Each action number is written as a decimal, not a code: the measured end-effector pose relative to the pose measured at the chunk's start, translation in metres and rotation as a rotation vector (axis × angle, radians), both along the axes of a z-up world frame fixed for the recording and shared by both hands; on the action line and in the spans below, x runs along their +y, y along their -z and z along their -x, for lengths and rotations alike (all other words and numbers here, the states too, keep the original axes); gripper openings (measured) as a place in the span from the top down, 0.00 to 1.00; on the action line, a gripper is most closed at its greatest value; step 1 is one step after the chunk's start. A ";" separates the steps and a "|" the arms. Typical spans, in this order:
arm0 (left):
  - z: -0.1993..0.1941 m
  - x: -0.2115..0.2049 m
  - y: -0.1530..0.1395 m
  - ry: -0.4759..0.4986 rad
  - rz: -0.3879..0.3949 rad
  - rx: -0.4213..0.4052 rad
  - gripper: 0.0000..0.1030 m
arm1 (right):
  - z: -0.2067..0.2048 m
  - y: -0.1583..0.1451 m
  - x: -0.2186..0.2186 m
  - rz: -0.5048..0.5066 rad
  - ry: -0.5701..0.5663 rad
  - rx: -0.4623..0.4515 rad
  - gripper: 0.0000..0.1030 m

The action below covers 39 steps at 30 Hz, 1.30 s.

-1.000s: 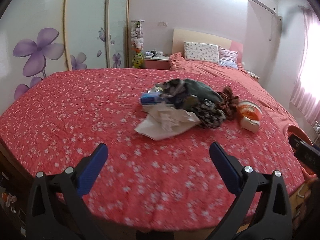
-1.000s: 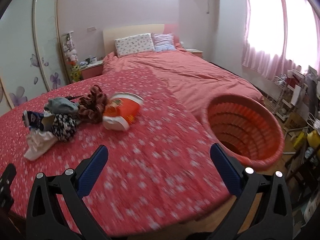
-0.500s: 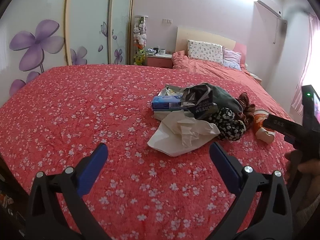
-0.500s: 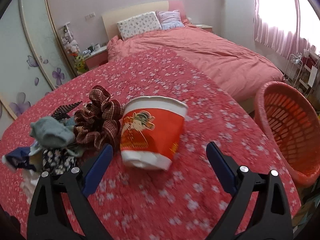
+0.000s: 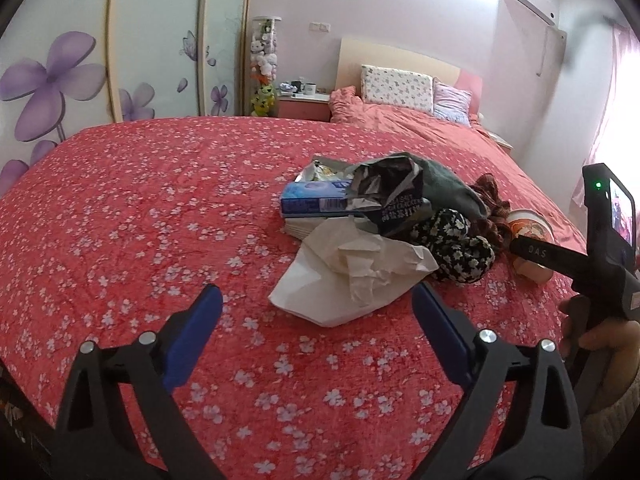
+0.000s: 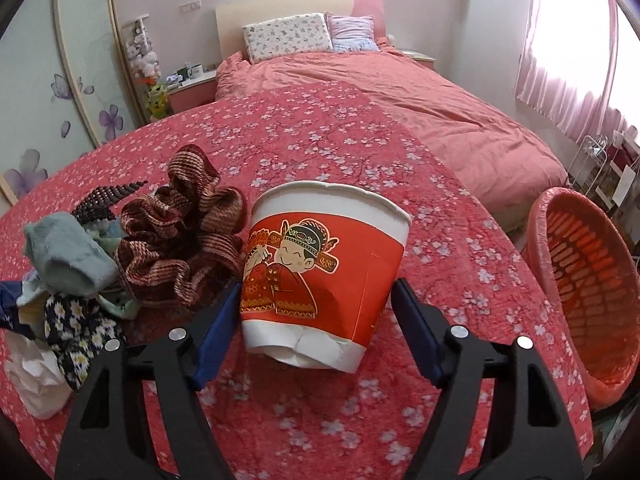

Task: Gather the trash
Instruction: 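Lift the paper cup with the right gripper while the left gripper grasps the crumpled white tissue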

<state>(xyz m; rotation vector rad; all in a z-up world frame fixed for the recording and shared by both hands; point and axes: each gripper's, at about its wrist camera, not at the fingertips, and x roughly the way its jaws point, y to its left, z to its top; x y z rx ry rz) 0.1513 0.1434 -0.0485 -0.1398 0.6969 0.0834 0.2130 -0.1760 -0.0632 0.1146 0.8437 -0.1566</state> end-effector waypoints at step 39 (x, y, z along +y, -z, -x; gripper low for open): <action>-0.027 -0.008 -0.002 0.123 0.104 0.043 0.62 | 0.044 -0.012 -0.048 -0.012 -0.005 -0.030 0.27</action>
